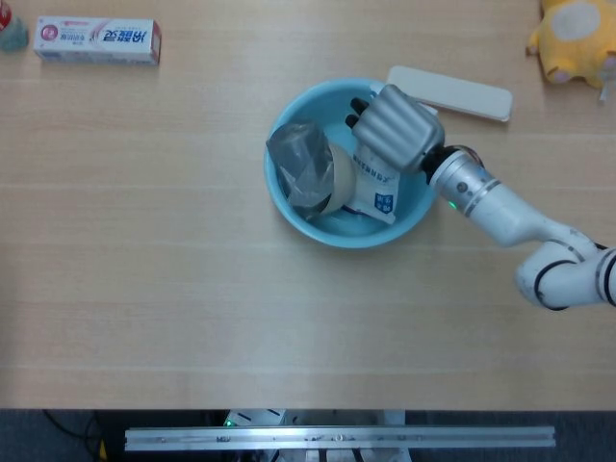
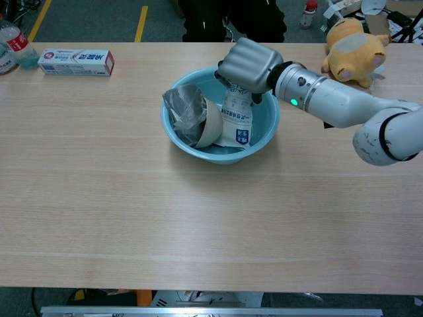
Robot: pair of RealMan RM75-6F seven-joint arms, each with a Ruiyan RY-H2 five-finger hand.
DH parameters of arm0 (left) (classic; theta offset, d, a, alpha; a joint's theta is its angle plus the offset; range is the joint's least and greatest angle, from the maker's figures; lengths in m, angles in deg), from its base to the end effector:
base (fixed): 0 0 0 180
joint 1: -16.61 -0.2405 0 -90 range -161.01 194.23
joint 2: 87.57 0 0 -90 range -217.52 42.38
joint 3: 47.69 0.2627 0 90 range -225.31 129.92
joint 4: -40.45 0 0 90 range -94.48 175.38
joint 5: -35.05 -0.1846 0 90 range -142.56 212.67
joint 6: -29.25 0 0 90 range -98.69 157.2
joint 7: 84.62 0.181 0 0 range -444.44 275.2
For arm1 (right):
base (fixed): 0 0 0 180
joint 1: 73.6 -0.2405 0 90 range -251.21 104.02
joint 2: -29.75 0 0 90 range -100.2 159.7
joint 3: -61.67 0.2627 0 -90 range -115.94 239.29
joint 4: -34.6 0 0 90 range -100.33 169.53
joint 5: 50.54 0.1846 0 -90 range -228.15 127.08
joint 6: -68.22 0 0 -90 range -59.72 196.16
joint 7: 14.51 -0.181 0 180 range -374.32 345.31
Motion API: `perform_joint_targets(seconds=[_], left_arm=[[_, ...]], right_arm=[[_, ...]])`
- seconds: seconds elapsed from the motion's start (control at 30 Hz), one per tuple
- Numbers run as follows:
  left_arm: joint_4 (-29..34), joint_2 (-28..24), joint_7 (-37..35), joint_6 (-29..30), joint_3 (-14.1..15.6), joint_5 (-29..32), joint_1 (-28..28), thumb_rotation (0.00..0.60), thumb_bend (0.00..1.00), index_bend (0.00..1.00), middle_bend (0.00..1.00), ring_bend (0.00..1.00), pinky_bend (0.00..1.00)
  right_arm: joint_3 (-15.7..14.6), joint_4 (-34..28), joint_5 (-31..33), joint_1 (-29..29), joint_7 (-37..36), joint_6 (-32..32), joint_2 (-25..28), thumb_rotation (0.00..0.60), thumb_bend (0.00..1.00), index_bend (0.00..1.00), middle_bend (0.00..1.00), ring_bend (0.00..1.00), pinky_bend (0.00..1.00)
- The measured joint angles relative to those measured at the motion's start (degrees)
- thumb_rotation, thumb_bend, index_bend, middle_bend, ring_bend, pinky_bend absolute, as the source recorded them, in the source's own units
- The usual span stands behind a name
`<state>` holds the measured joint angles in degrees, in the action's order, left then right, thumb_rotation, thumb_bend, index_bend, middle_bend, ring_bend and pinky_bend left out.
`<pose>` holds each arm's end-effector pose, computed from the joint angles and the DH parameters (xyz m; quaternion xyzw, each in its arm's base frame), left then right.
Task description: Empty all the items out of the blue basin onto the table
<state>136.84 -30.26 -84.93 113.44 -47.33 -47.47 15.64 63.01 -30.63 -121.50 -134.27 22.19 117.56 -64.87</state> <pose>-0.3356 0.1716 0.2099 -0.5732 -0.4368 -0.3134 0.6184 -0.0817 -0.4225 -0.0462 0.8685 -0.0236 0.2480 0.4286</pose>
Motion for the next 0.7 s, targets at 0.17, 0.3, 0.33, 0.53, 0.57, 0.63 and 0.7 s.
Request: perform_joint_targets(seconds=[0.17, 0.3, 0.33, 0.53, 0.57, 0.63, 0.7], left_arm=[[0.31, -0.06, 0.29, 0.09, -0.07, -0.18, 0.12, 0.600, 0.22, 0.29, 0.28, 0.25, 0.21], [0.47, -0.11, 0.48, -0.09, -0.07, -0.23, 0.27, 0.600, 0.22, 0.29, 0.28, 0.25, 0.21], [0.50, -0.11, 0.52, -0.17, -0.08, -0.27, 0.35, 0.600, 0.22, 0.29, 0.28, 0.25, 0.21], [0.44, 0.01, 0.68, -0.69, -0.25, -0.37, 0.88, 0.600, 0.22, 0.29, 0.28, 0.25, 0.21], [0.46, 0.05, 0.74, -0.83, -0.28, -0.39, 1.01, 0.600, 0.22, 0.29, 0.28, 0.25, 0.21], [0.56, 0.15, 0.98, -1.15, -0.34, -0.54, 1.35, 0.600, 0.22, 0.29, 0.28, 0.25, 0.21], [0.72, 0.23, 1.16, -1.34, -0.37, -0.75, 1.61, 0.600, 0.22, 0.29, 0.28, 0.25, 0.21]], right_arm=[[1.61, -4.38, -1.18, 1.02, -0.71, 2.55, 3.63, 0.600, 0.20, 0.56, 0.64, 0.66, 0.74], [2.88, -8.36, -1.95, 2.18, -1.13, 5.10, 7.39, 0.600, 0.20, 0.56, 0.64, 0.66, 0.74], [3.14, -9.17, -2.04, 2.53, -1.22, 5.62, 8.36, 0.600, 0.20, 0.56, 0.64, 0.66, 0.74], [4.30, -13.98, -2.10, 5.96, -3.07, 9.01, 15.37, 0.600, 0.20, 0.56, 0.64, 0.66, 0.74], [4.40, -14.62, -2.09, 6.70, -3.66, 9.60, 16.44, 0.600, 0.20, 0.56, 0.64, 0.66, 0.74], [4.51, -16.10, -2.10, 8.55, -5.47, 10.95, 18.92, 0.600, 0.20, 0.56, 0.64, 0.66, 0.74], [4.33, -17.27, -2.32, 10.54, -7.12, 12.18, 21.30, 0.600, 0.20, 0.56, 0.64, 0.66, 0.74]])
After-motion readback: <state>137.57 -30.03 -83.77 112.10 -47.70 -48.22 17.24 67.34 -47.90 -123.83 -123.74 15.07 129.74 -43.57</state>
